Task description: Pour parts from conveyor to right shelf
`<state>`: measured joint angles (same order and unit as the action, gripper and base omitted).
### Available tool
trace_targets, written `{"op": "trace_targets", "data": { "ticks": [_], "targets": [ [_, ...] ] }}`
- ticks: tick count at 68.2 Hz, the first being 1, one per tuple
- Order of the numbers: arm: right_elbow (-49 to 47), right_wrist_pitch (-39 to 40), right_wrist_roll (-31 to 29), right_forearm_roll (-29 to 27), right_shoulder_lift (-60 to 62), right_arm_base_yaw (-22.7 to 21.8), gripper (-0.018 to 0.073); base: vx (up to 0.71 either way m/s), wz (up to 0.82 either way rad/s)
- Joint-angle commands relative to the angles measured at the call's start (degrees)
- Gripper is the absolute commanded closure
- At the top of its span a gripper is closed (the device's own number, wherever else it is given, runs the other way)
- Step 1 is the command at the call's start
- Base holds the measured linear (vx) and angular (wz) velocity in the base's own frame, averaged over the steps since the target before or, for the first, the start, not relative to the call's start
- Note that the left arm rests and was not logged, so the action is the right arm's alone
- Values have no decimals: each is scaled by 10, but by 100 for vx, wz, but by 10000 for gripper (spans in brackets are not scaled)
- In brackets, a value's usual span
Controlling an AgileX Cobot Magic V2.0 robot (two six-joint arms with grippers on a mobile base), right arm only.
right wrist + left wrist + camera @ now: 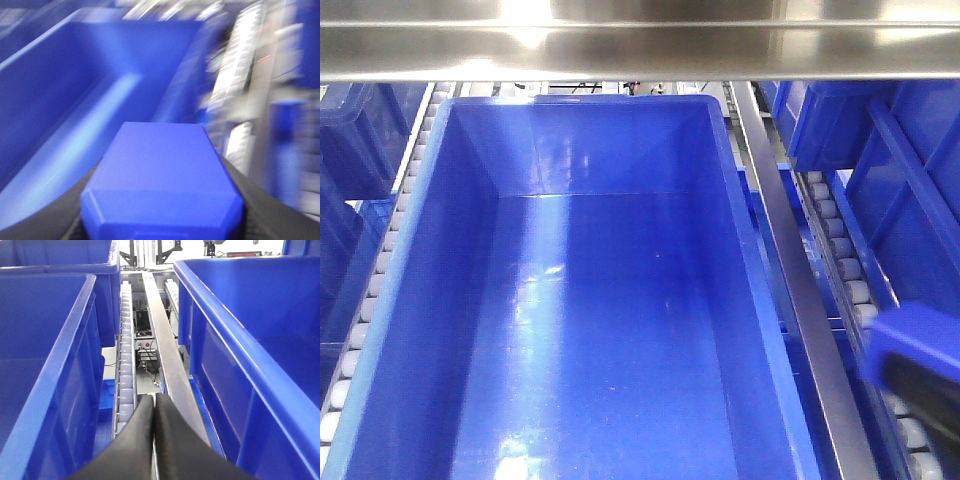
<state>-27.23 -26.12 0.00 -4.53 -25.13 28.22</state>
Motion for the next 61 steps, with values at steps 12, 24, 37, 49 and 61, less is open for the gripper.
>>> {"op": "trace_targets", "data": {
  "ticks": [12,24,37,49,61],
  "targets": [
    [-122,41,-7,-2,-196,116,566,0,0],
    [-210,10,-6,-3,-335,151,566,0,0],
    [-338,-102,9,-5,-495,151,566,0,0],
    [-453,-184,22,-3,-633,151,566,0,0],
    [-555,-251,22,-2,-762,151,566,0,0]
  ]
}}
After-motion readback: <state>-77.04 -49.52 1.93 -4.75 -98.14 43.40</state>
